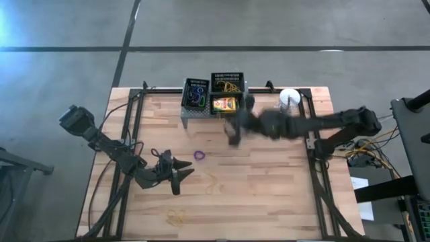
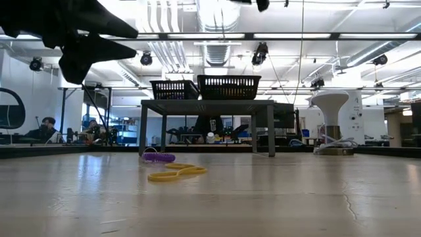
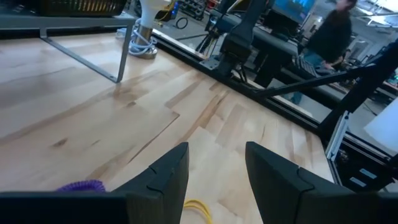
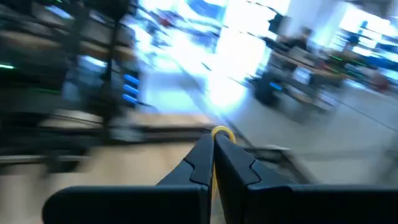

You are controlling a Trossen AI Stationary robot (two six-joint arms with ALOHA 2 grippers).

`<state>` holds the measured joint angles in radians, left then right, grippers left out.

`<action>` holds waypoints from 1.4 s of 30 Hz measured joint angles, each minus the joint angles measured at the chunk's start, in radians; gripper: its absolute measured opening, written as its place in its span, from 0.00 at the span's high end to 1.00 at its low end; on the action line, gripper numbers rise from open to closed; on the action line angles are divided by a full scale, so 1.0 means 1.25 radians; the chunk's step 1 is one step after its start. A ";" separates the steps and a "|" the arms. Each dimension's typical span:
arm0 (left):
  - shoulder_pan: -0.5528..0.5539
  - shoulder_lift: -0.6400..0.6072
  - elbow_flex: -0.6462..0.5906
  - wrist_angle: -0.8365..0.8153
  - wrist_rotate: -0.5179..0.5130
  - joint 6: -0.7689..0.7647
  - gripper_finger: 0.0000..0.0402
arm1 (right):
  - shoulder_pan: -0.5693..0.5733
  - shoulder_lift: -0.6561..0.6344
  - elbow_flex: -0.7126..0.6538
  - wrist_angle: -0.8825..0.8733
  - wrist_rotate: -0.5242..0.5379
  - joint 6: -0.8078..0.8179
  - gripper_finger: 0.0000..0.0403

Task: Pick & Place Office Desk Supplies
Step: Put the yellow rubber band into the top black bin on the shelf

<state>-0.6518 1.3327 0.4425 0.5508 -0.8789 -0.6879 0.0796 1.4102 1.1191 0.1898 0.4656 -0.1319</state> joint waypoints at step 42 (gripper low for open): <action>0.001 0.000 0.002 -0.009 -0.003 0.006 0.59 | -0.524 0.209 0.216 -0.262 -0.497 0.139 0.98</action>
<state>-0.6506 1.3327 0.4446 0.5400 -0.8829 -0.6804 -0.5758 1.6719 1.3888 -0.1372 -0.1555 0.0414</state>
